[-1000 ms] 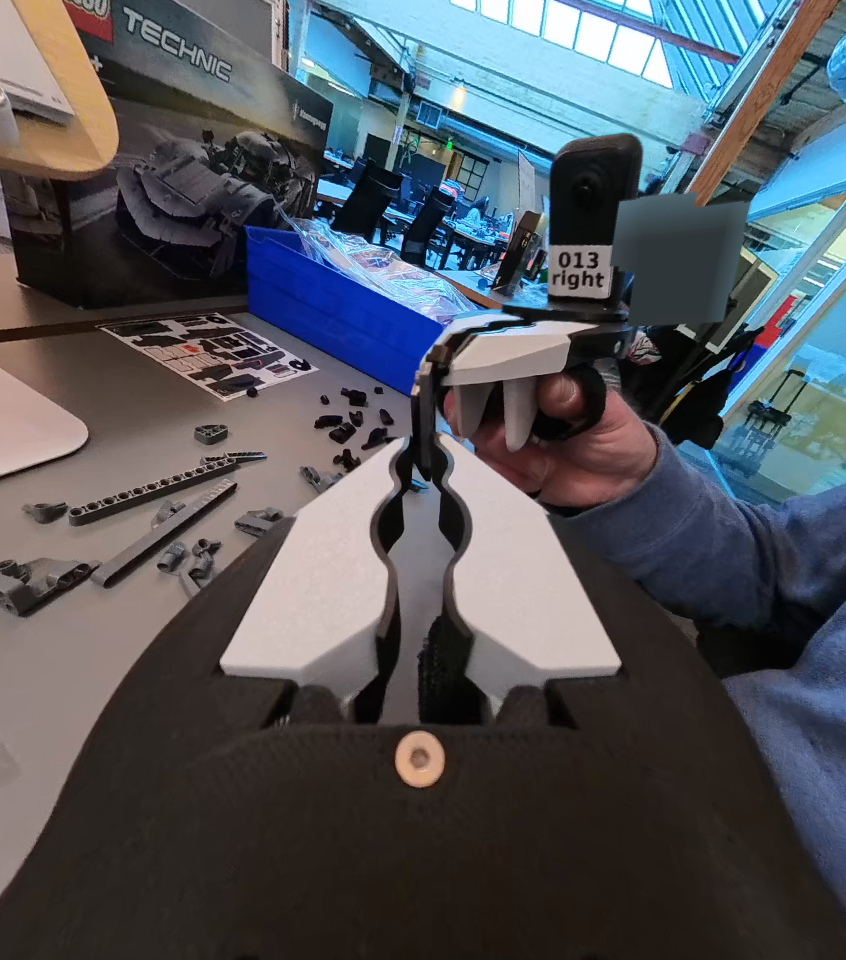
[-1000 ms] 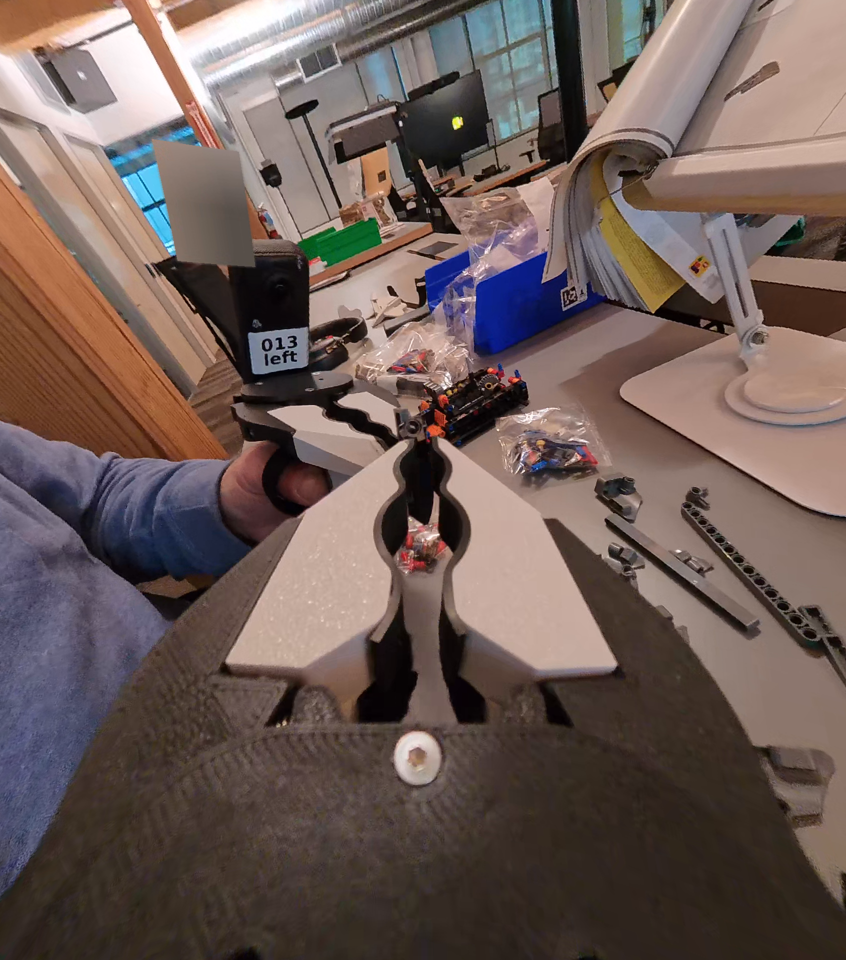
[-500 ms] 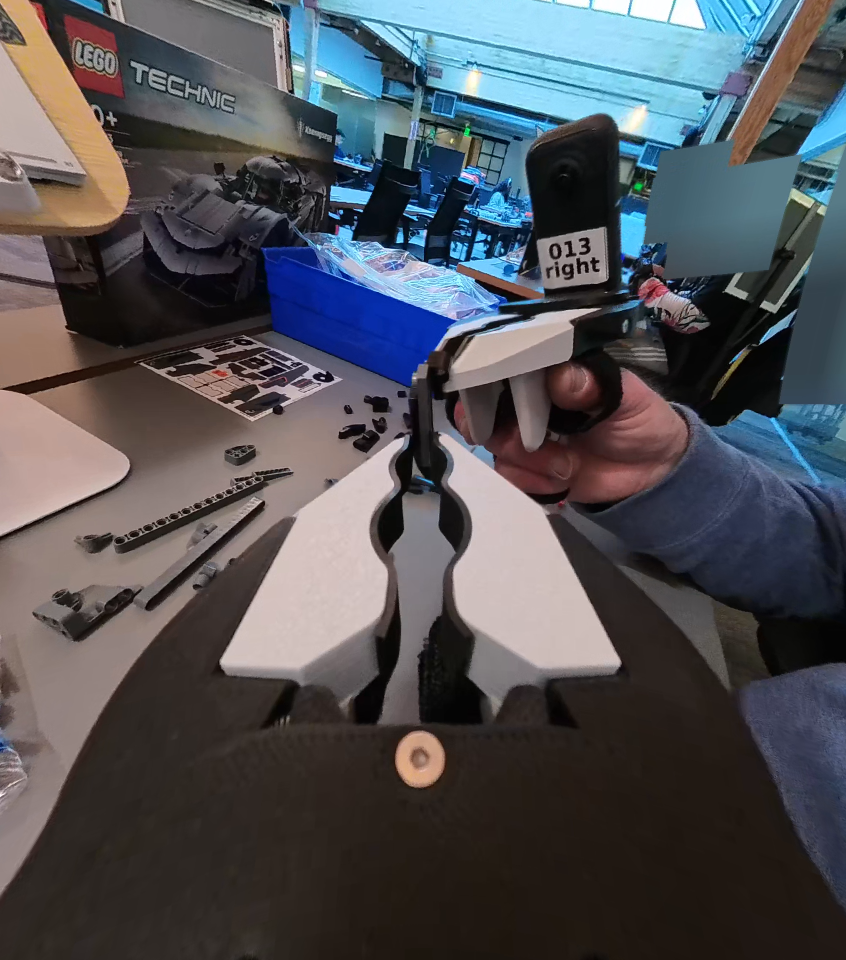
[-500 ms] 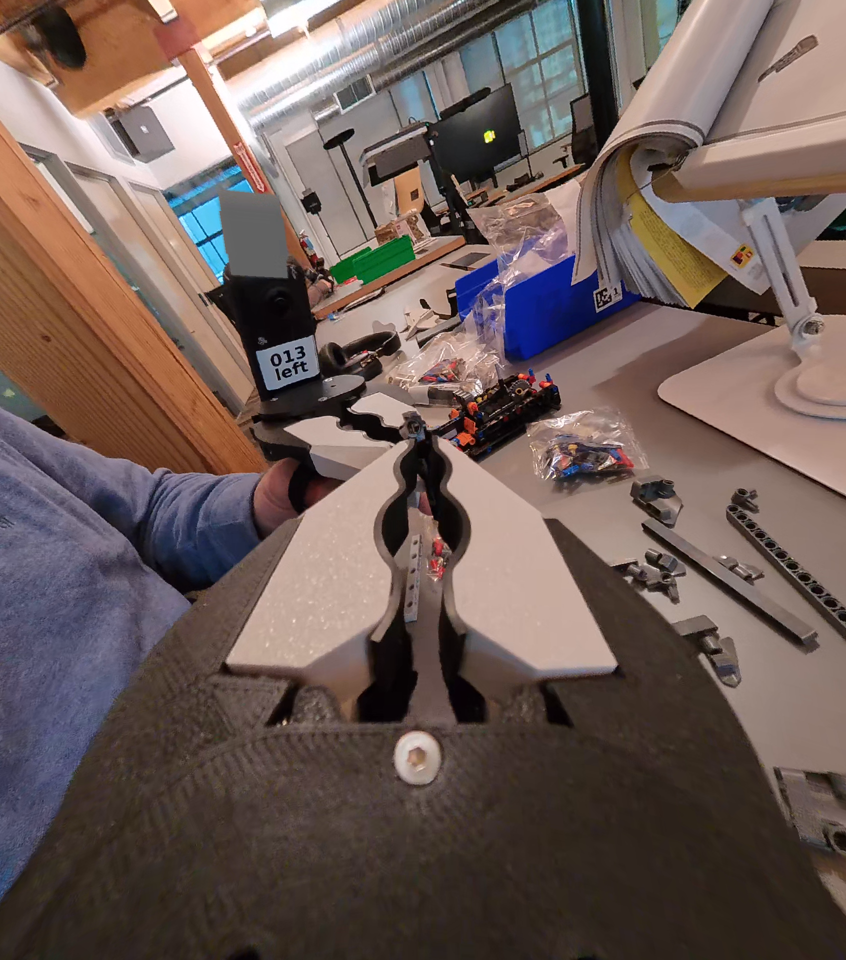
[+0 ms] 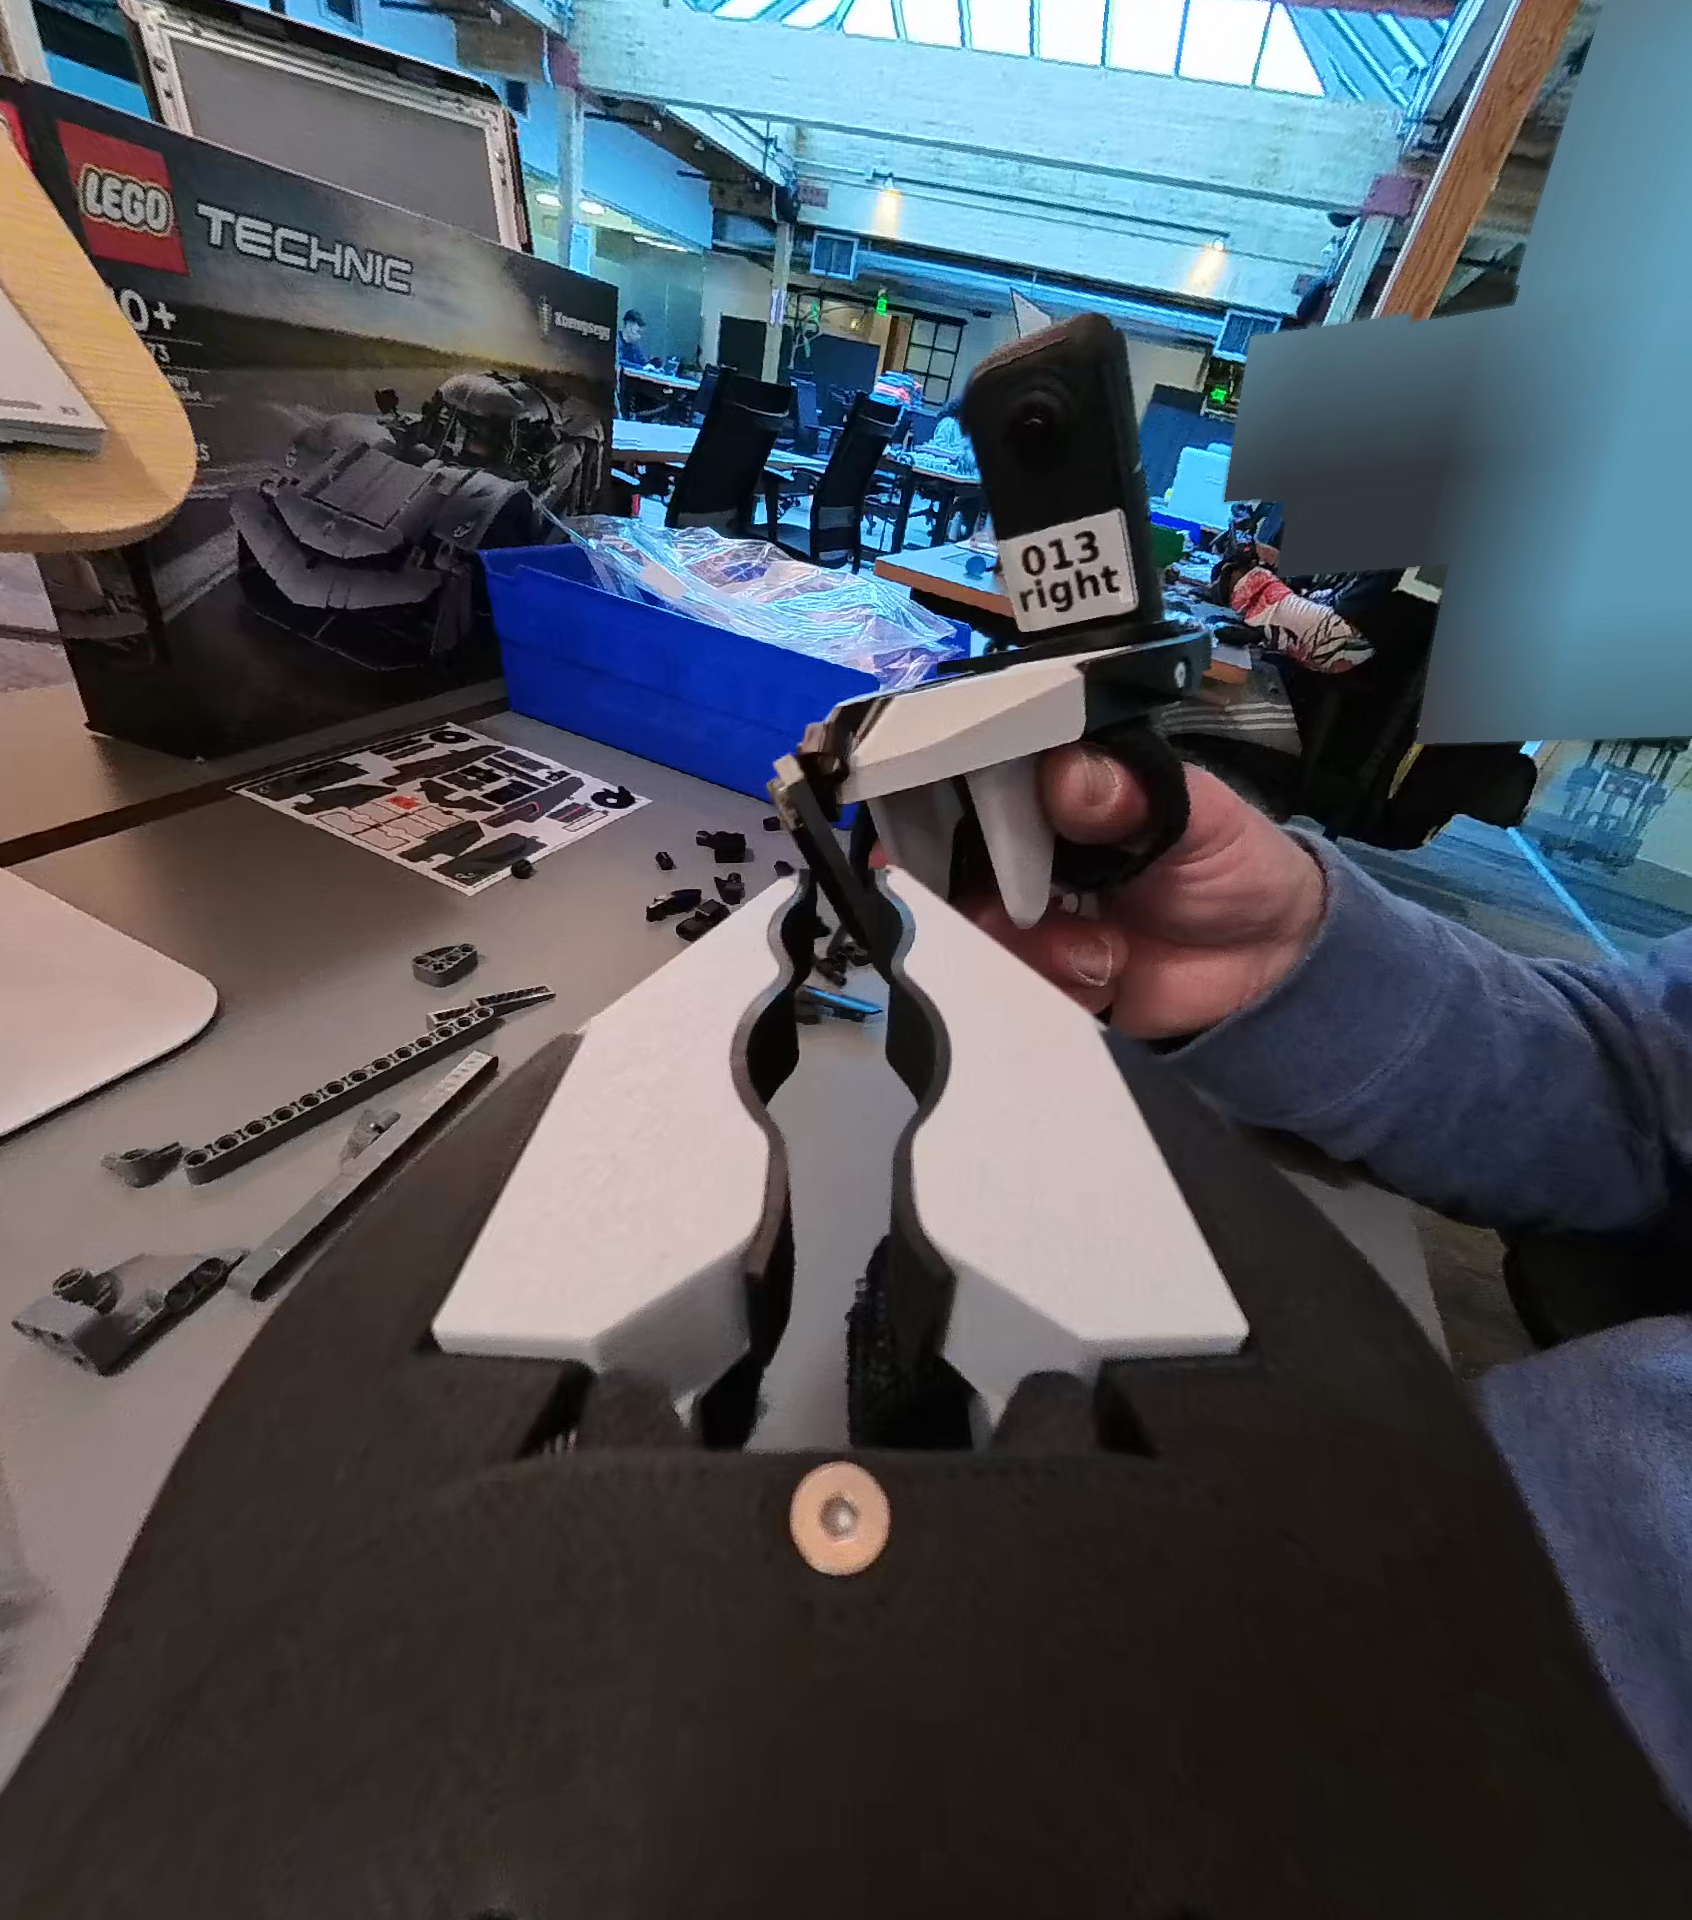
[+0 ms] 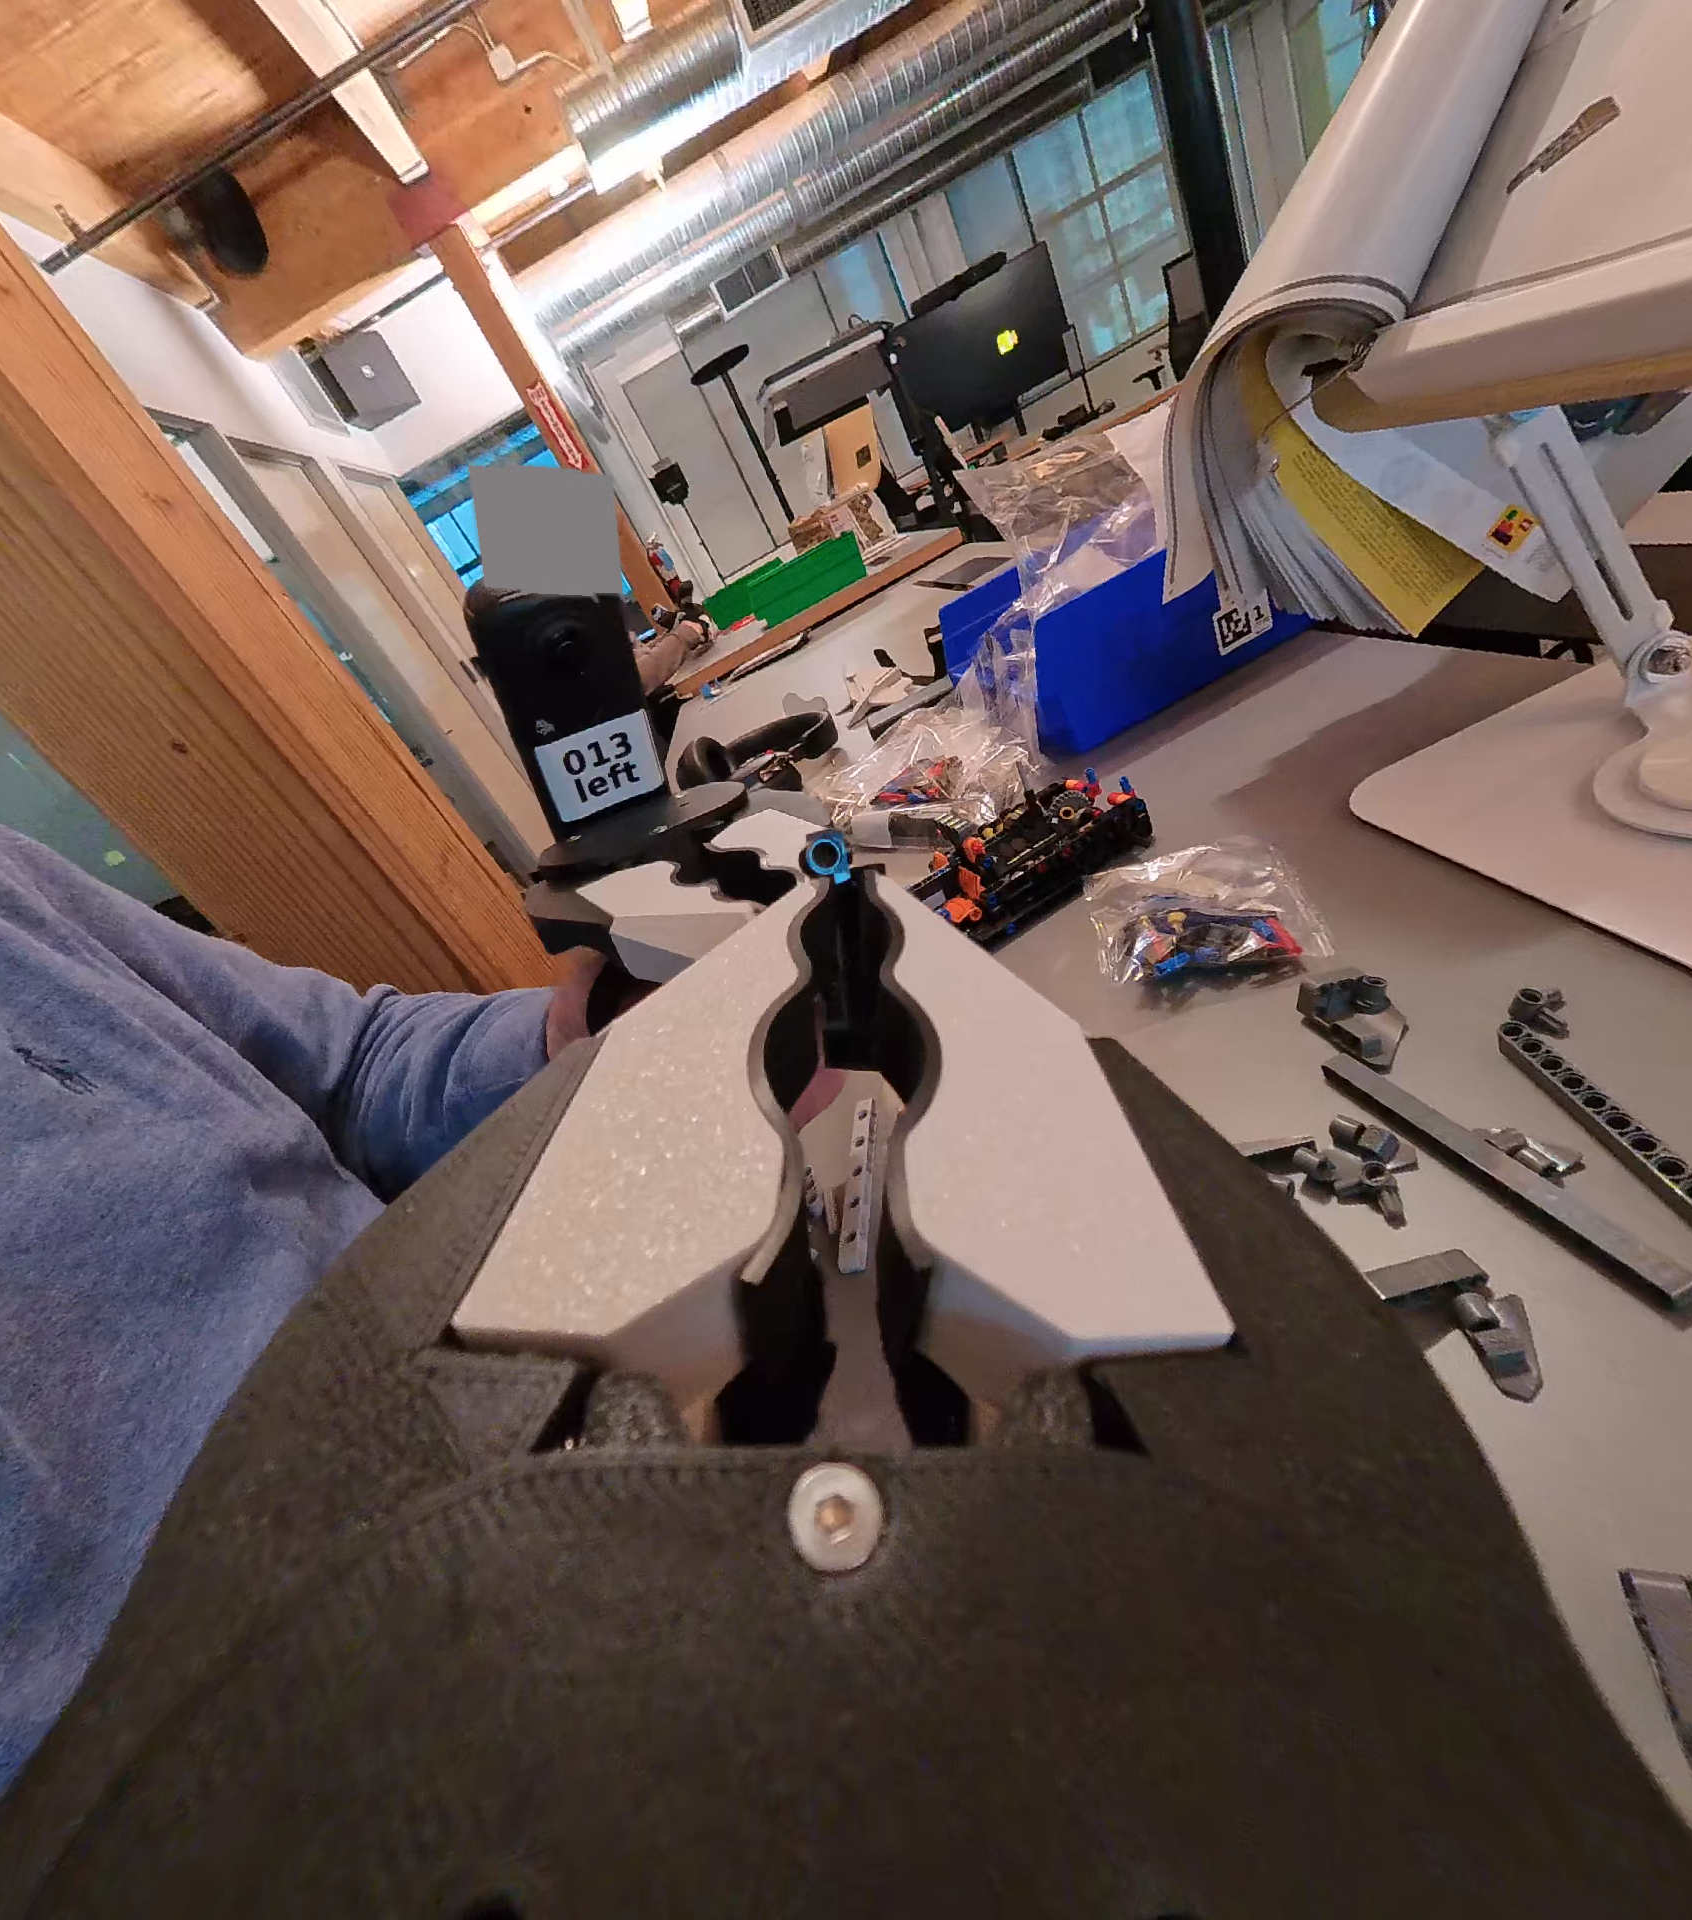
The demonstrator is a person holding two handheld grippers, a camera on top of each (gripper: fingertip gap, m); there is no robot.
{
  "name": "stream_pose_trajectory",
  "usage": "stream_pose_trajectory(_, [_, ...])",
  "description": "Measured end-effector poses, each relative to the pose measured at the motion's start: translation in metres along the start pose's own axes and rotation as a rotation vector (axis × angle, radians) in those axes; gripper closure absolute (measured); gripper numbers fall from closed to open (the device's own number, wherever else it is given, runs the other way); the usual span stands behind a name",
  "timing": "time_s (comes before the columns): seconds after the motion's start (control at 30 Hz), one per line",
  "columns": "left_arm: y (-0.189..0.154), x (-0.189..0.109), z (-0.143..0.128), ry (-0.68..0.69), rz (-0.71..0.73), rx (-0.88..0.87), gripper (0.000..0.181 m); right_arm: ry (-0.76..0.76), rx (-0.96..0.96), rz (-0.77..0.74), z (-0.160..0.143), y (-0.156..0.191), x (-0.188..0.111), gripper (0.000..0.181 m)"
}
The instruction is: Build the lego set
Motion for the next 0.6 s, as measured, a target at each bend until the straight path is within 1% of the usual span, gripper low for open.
stream_pose_trajectory(0.1, [0.001, 0.000, 0.001, -0.014, -0.016, -0.043, 0.173, -0.002, -0.007, -0.011, -0.001, -0.001, 0.000, 0.181])
stream_pose_trajectory(0.23, [0.001, -0.002, 0.002, -0.050, -0.081, -0.165, 0.174, -0.017, -0.016, -0.019, -0.001, -0.001, 0.000, 0.181])
stream_pose_trajectory(0.3, [0.003, -0.003, 0.002, -0.062, -0.099, -0.197, 0.175, -0.021, -0.022, -0.025, -0.001, 0.000, 0.001, 0.181])
stream_pose_trajectory(0.4, [0.008, -0.004, 0.001, -0.067, -0.066, -0.200, 0.177, -0.020, -0.015, -0.025, -0.002, 0.000, 0.000, 0.181])
stream_pose_trajectory(0.53, [0.012, -0.010, -0.003, -0.010, -0.015, -0.184, 0.178, 0.019, -0.014, -0.019, -0.006, 0.003, -0.006, 0.180])
stream_pose_trajectory(0.6, [0.013, -0.015, -0.009, 0.055, 0.000, -0.178, 0.177, 0.131, -0.031, -0.021, -0.022, 0.007, -0.009, 0.180])
Point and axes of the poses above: each gripper's, where its closed fingertips meet, x out along the fingers, z out of its top, y = z × x across the jaws, the point moved 2 cm from there along -x, back along the fingers, and after that the axes turned 8 degrees about -x, right-handed, at the moved point
